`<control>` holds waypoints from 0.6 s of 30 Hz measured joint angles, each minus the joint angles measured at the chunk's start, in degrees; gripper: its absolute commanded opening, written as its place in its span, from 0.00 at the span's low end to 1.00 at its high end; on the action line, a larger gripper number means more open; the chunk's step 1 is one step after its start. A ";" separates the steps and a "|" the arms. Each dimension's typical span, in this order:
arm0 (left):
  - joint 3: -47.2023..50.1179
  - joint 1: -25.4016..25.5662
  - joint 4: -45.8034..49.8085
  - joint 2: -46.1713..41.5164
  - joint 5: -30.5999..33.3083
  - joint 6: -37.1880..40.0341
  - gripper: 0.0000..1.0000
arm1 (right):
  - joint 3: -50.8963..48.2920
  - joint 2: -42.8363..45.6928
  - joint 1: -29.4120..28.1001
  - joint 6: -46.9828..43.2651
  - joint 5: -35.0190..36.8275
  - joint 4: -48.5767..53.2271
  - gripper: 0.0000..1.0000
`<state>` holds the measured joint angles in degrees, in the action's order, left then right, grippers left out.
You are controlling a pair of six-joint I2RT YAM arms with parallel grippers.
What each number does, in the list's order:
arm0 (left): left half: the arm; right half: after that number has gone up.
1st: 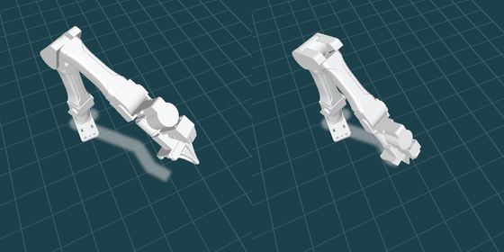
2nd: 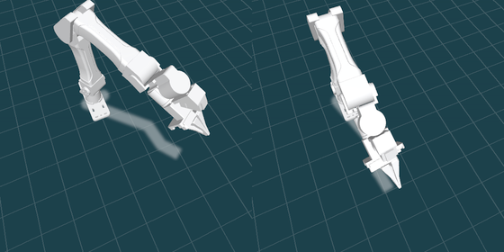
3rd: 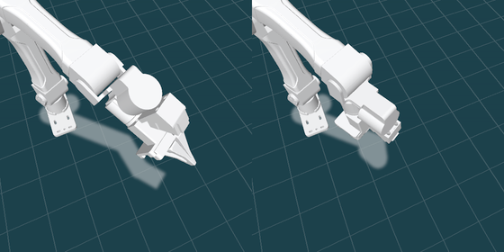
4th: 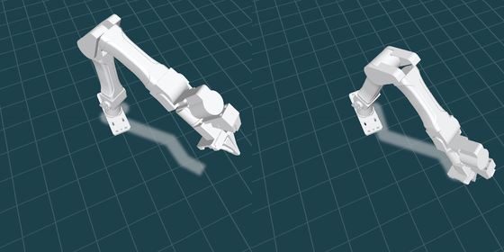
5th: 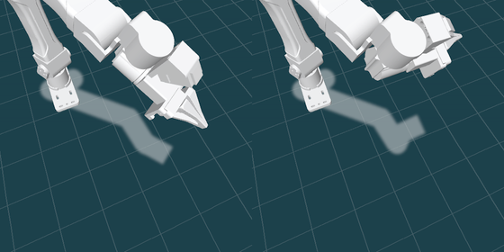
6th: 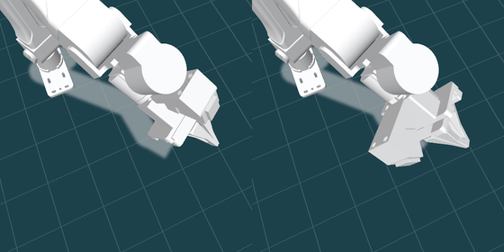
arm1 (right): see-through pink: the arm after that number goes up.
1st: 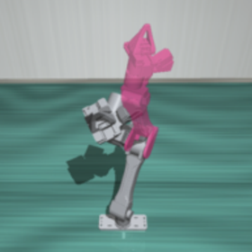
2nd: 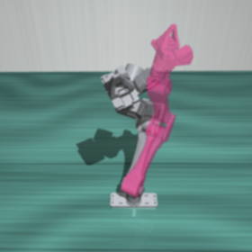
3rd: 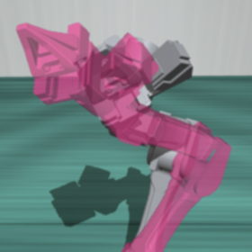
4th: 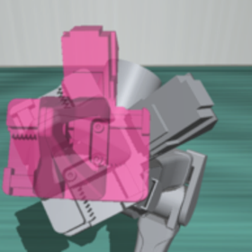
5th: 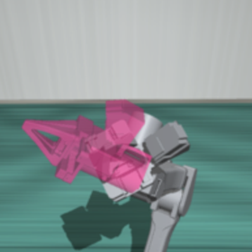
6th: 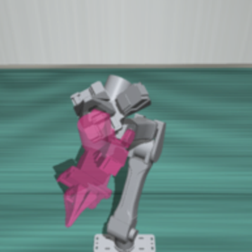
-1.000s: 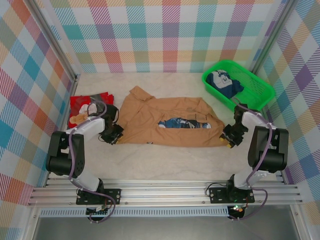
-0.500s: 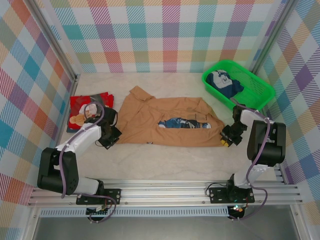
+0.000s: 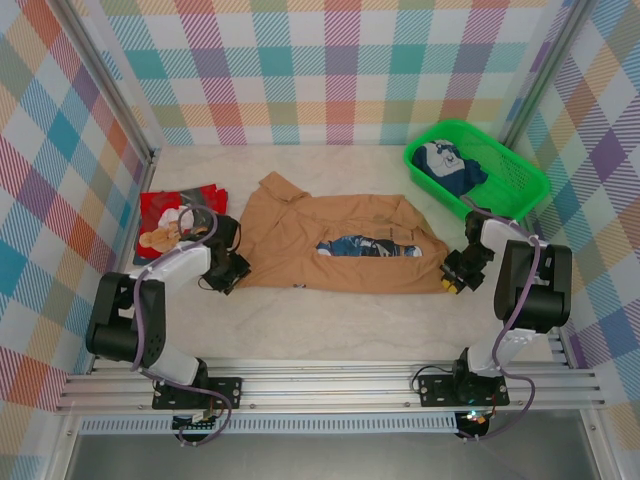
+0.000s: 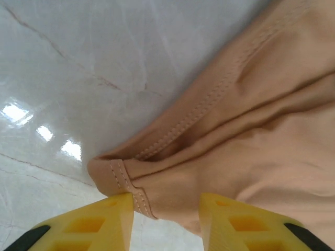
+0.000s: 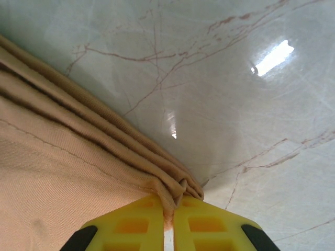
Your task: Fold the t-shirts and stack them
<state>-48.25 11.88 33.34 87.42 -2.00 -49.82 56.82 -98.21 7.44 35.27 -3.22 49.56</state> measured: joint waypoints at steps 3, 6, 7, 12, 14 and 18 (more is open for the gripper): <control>-0.02 0.00 0.85 0.35 0.33 0.63 0.35 | 0.00 0.00 0.00 0.02 0.00 0.00 0.10; -0.46 0.00 1.97 0.66 1.31 1.68 0.29 | 0.07 -0.11 -0.02 0.00 -0.02 0.04 0.10; -0.79 0.00 2.38 1.05 1.68 2.05 0.27 | 0.20 -0.24 -0.02 0.02 -0.02 0.15 0.10; -1.14 0.00 2.43 2.97 3.19 3.67 0.18 | 0.55 -0.57 -0.02 0.00 0.00 0.50 0.10; -1.14 0.00 2.29 3.02 3.65 4.11 0.11 | 0.72 -0.74 -0.02 0.02 0.00 0.68 0.10; -1.14 0.00 2.25 3.06 4.44 5.05 0.00 | 0.76 -0.81 -0.02 0.02 0.02 0.74 0.00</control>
<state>-49.39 11.88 35.59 90.48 2.44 -44.77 57.58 -99.02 7.42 35.29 -3.20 50.30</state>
